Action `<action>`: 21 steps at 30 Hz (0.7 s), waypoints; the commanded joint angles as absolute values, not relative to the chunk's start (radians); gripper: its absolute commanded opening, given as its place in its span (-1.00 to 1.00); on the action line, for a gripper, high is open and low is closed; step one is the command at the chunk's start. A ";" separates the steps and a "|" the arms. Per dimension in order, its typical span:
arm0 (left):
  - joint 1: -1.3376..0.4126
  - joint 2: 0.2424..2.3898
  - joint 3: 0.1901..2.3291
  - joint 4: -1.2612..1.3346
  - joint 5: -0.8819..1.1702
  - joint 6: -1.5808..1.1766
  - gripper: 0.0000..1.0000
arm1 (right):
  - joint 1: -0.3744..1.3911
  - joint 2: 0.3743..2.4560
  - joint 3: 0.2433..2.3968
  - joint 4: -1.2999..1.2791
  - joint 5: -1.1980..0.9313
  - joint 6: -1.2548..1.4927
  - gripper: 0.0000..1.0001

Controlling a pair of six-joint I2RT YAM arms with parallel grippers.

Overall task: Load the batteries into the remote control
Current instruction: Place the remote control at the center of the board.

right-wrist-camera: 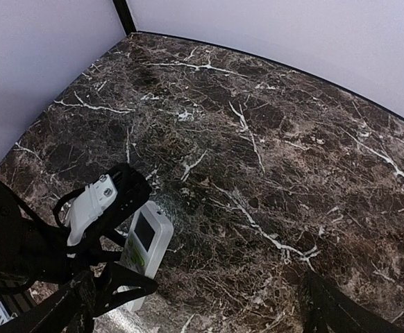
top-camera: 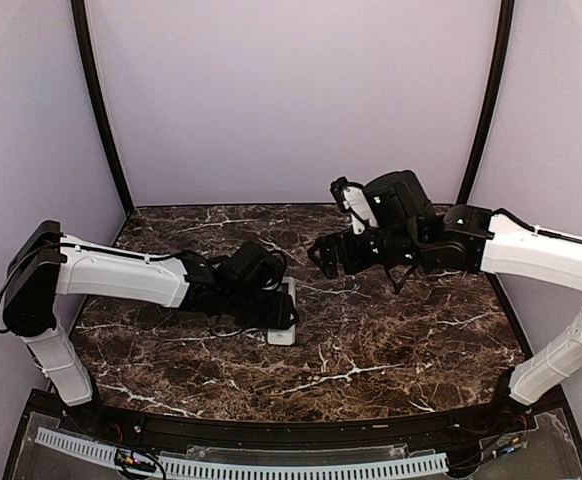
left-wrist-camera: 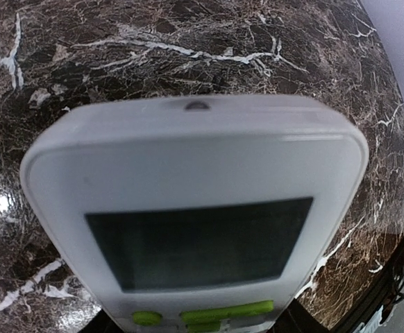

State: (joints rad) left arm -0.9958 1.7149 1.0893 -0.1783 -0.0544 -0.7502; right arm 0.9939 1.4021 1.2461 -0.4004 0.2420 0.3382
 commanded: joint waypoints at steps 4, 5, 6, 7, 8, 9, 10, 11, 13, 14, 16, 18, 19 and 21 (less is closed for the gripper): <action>-0.997 1.819 1.217 -0.381 -0.043 -1.022 -0.41 | 0.992 1.395 1.223 -0.424 0.286 0.385 0.97; -0.997 1.841 1.229 -0.402 -0.051 -1.035 -0.39 | 0.991 1.395 1.223 -0.424 0.287 0.385 0.97; -0.997 1.863 1.258 -0.444 -0.056 -1.052 -0.38 | 0.992 1.394 1.221 -0.426 0.287 0.385 0.97; -0.997 1.875 1.273 -0.463 -0.065 -1.054 -0.34 | 0.992 1.393 1.219 -0.427 0.287 0.384 0.97; -0.998 1.898 1.306 -0.496 -0.071 -1.050 -0.33 | 0.992 1.393 1.218 -0.428 0.288 0.384 0.97; -0.998 1.911 1.322 -0.511 -0.073 -1.046 -0.31 | 0.992 1.392 1.216 -0.429 0.288 0.384 0.97; -0.998 1.937 1.355 -0.543 -0.077 -1.041 -0.30 | 0.992 1.390 1.213 -0.429 0.290 0.383 0.97; -0.998 1.950 1.372 -0.557 -0.079 -1.036 -0.28 | 0.992 1.388 1.209 -0.428 0.291 0.384 0.97; -0.998 1.990 1.416 -0.607 -0.085 -1.037 -0.26 | 0.992 1.386 1.203 -0.427 0.292 0.385 0.97; -0.997 2.015 1.441 -0.636 -0.086 -1.037 -0.25 | 0.991 1.384 1.201 -0.427 0.293 0.385 0.97; -0.998 2.049 1.469 -0.676 -0.086 -1.049 -0.21 | 0.992 1.381 1.197 -0.427 0.294 0.384 0.97; -0.994 2.081 1.483 -0.686 -0.074 -1.053 -0.17 | 0.992 1.378 1.193 -0.426 0.297 0.383 0.97; -0.993 2.092 1.488 -0.690 -0.069 -1.049 -0.15 | 0.992 1.377 1.191 -0.427 0.299 0.382 0.97; -0.993 2.124 1.517 -0.710 -0.059 -1.037 -0.06 | 0.992 1.376 1.190 -0.427 0.301 0.380 0.97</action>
State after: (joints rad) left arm -0.9947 2.0560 1.4876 -0.6041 -0.0631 -1.0363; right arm 0.9939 1.4029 1.2026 -0.4290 0.2794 0.3763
